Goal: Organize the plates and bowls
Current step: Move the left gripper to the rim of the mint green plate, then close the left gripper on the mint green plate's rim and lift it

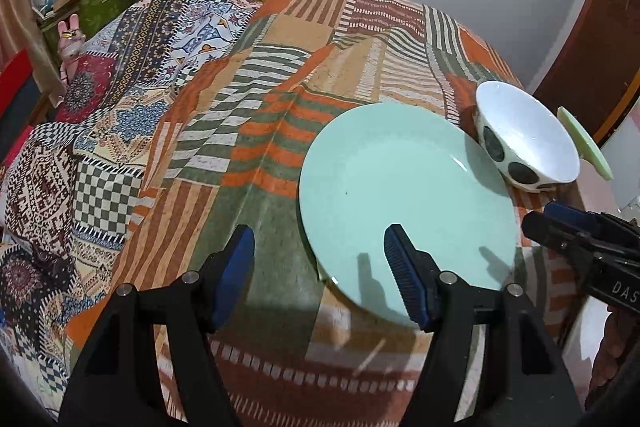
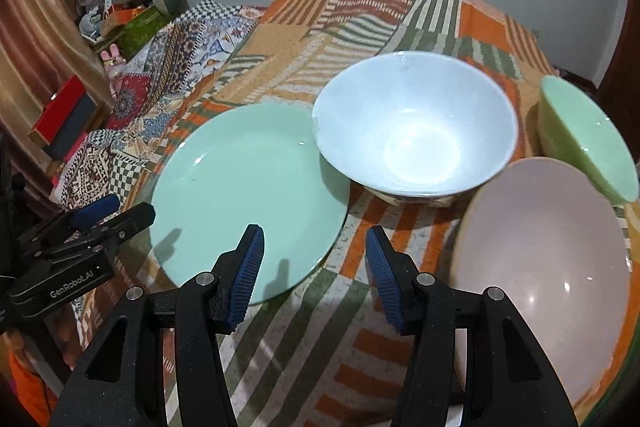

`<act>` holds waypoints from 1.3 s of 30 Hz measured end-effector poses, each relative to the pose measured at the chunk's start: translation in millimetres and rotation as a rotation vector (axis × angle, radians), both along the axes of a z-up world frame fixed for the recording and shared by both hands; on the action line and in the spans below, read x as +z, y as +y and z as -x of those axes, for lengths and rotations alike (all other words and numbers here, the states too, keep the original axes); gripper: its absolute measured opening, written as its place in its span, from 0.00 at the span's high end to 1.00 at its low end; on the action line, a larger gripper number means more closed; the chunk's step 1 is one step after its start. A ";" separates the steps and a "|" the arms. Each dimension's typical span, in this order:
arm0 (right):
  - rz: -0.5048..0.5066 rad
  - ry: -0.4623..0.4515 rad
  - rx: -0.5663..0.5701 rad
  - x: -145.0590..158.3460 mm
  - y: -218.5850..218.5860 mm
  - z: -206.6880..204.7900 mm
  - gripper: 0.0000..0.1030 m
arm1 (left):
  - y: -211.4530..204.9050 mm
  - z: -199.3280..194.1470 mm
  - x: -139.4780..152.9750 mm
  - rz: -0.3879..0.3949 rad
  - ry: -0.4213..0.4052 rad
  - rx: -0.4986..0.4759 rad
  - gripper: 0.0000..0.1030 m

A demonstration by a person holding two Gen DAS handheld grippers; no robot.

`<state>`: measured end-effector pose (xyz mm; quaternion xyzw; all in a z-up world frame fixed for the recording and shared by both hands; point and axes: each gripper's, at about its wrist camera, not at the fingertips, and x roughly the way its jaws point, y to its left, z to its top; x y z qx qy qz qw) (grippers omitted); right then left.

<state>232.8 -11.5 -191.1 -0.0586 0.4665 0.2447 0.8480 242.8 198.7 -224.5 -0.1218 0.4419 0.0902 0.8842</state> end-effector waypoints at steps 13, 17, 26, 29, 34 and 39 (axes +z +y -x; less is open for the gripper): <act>0.076 -0.010 0.027 -8.3 16.8 -22.4 0.49 | 13.6 -23.4 -25.4 0.057 0.041 0.027 0.36; 0.101 -0.007 0.038 -11.4 19.4 -24.1 0.49 | 11.1 -23.1 -24.4 0.074 0.037 0.008 0.47; 0.099 0.022 0.031 -14.5 17.5 -30.0 0.60 | 3.4 -17.3 -21.6 0.069 0.034 -0.027 0.72; 0.087 0.036 0.046 -13.2 16.8 -28.7 0.63 | 5.3 -9.7 -20.3 0.111 0.036 -0.033 0.76; 0.072 0.034 0.079 -10.5 17.4 -18.8 0.64 | 4.6 5.3 -21.1 0.161 0.037 -0.046 0.81; 0.050 0.036 0.135 -8.4 18.5 -4.7 0.64 | -3.8 21.7 -21.0 0.174 0.026 -0.056 0.81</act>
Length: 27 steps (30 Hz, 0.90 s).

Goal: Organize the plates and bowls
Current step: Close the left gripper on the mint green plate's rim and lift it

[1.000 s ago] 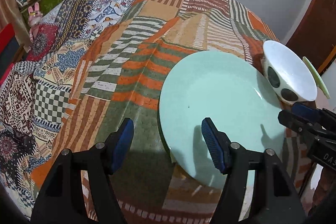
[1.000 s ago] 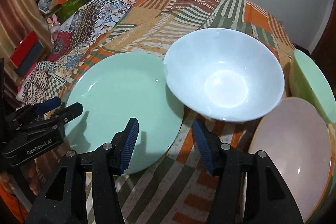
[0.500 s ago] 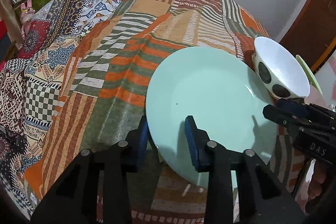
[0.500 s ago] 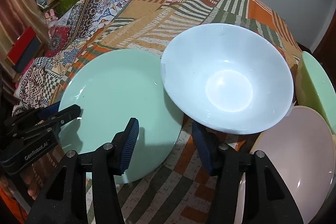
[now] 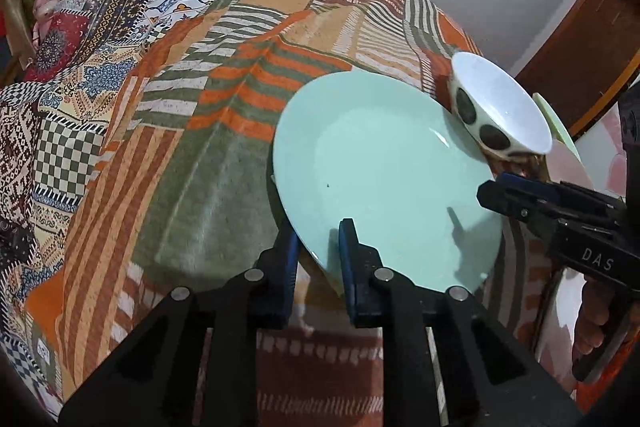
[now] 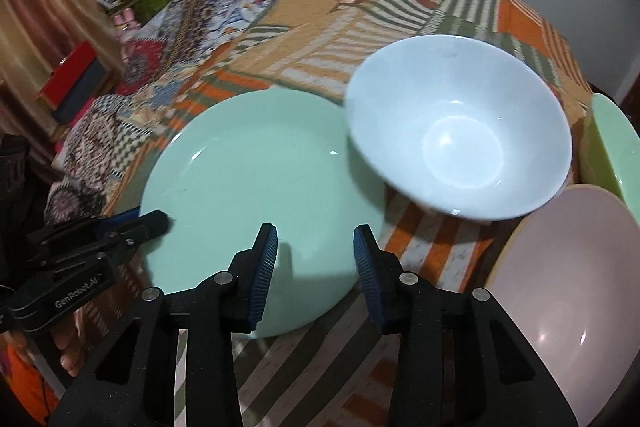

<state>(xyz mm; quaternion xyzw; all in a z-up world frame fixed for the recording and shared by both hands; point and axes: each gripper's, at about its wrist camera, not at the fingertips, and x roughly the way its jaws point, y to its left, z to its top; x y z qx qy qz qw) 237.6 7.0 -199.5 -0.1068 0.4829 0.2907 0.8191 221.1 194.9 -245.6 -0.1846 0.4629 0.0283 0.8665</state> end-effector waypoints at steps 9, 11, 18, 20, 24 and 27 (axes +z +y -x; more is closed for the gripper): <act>-0.030 0.015 -0.034 -0.4 -8.8 -11.4 0.67 | -0.5 16.0 -3.1 0.040 -0.023 -0.008 0.80; -0.019 0.012 -0.041 -0.1 -8.3 -13.6 0.67 | -0.8 17.5 -3.9 0.037 -0.032 -0.012 0.80; 0.030 -0.008 -0.052 -2.0 -0.7 -16.5 0.65 | 4.6 23.1 -4.6 0.037 -0.039 -0.016 0.80; 0.041 -0.006 -0.038 -3.2 3.4 -15.9 0.65 | 7.3 26.5 -4.1 0.033 -0.036 -0.011 0.80; 0.046 0.024 0.002 -9.0 13.2 -10.5 0.64 | 10.3 33.5 -3.4 0.010 -0.030 -0.003 0.79; 0.033 0.038 0.026 -10.6 15.9 -6.0 0.64 | 14.8 42.9 -3.6 -0.011 -0.020 0.007 0.78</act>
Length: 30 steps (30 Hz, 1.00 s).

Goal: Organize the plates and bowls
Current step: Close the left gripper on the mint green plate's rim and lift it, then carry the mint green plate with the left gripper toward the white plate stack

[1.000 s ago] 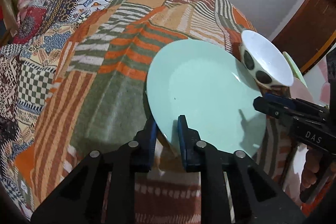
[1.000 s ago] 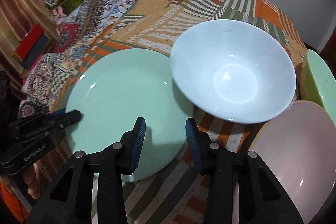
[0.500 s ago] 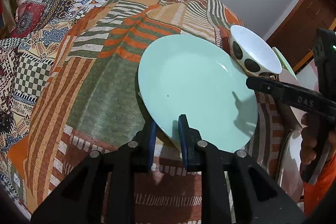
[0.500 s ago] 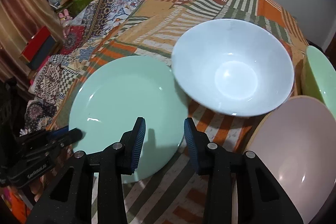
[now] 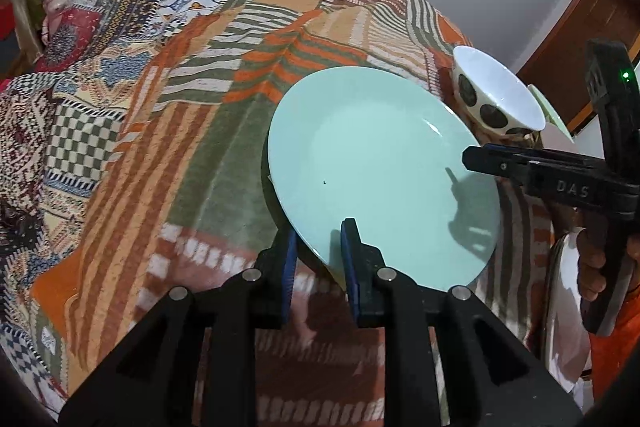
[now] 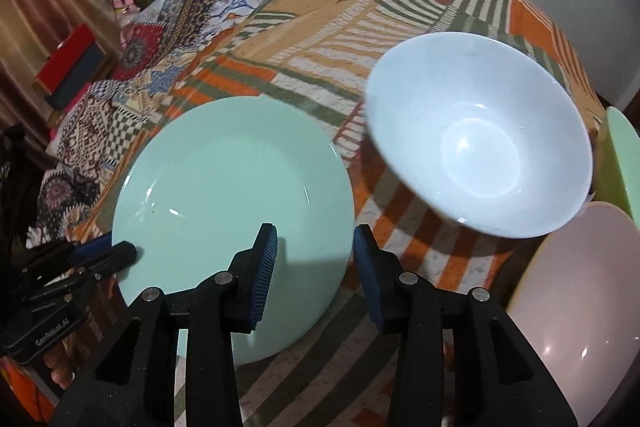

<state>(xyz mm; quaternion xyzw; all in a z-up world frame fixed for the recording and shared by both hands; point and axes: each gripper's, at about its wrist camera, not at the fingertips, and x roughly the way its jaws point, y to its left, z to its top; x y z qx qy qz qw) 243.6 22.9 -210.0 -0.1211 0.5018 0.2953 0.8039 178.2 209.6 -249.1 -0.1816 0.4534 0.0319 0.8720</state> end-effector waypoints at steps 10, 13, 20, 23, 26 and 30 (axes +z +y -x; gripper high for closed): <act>0.013 0.045 0.022 -12.3 8.7 1.8 0.65 | 19.2 3.6 11.7 -0.061 0.032 0.062 0.79; 0.013 0.047 0.020 -14.2 11.2 -0.1 0.65 | 25.9 -8.8 8.6 -0.061 0.045 0.072 0.79; 0.021 0.046 0.049 -15.7 18.5 -0.8 0.69 | 27.3 -34.0 -3.6 -0.039 0.057 0.066 0.77; 0.017 0.055 0.045 -15.7 17.2 -2.0 0.70 | 24.5 -35.4 -2.5 -0.057 0.059 0.068 0.76; 0.007 0.072 0.025 -13.9 13.1 -2.4 0.76 | 24.9 -34.1 -1.0 -0.043 0.074 0.071 0.76; -0.007 0.077 0.031 -9.0 6.1 4.8 0.76 | 19.5 -27.2 4.4 -0.043 0.079 0.070 0.76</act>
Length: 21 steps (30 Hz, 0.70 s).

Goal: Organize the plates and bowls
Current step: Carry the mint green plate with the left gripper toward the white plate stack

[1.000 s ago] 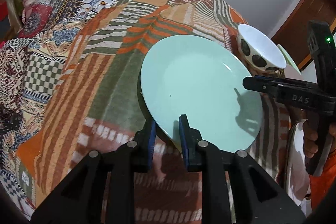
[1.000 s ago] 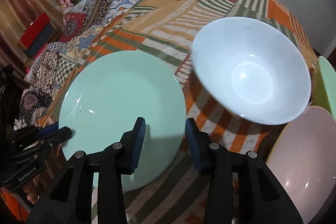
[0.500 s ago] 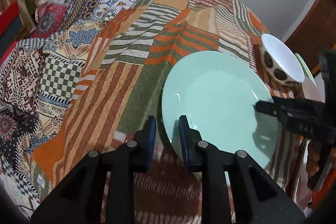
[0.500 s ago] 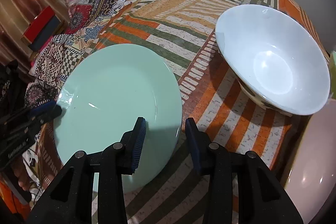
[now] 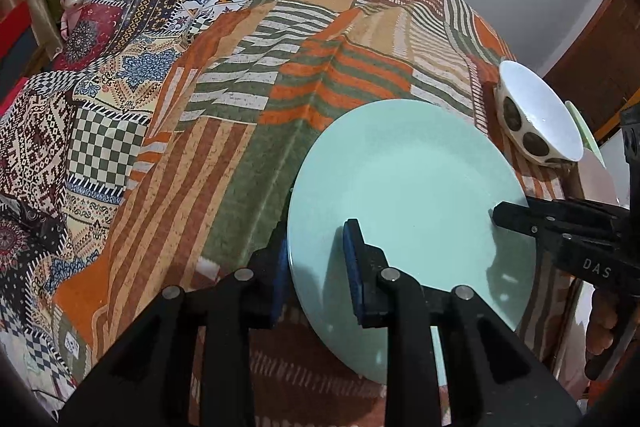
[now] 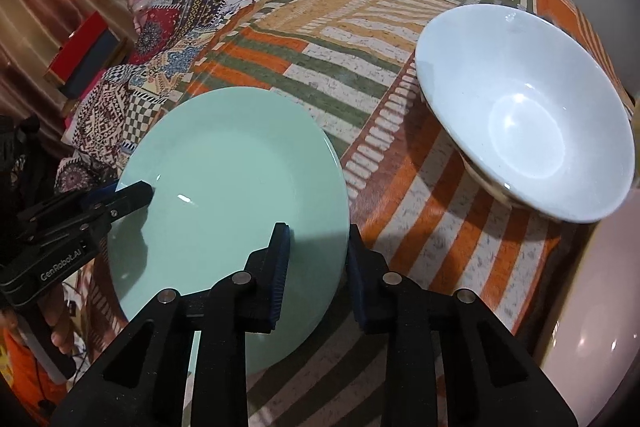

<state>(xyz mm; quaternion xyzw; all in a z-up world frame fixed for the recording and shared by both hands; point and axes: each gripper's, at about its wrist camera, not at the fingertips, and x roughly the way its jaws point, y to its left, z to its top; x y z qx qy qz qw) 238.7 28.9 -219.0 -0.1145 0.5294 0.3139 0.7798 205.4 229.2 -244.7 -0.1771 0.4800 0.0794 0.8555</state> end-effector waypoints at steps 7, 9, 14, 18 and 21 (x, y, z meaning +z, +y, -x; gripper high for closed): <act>-0.063 -0.033 -0.028 23.4 -22.5 16.0 0.76 | -20.3 21.2 28.2 0.005 -0.047 -0.009 0.76; -0.081 -0.065 -0.039 35.8 -30.6 22.2 0.76 | -27.7 25.4 39.1 0.002 -0.065 -0.015 0.76; -0.134 -0.149 -0.074 68.5 -54.0 39.4 0.76 | -48.1 38.2 72.8 -0.008 -0.129 -0.033 0.76; -0.163 -0.198 -0.094 87.0 -67.1 52.7 0.76 | -65.5 48.9 96.7 -0.027 -0.173 -0.049 0.76; -0.189 -0.223 -0.113 98.5 -79.9 64.2 0.76 | -79.4 58.4 111.9 -0.041 -0.201 -0.067 0.76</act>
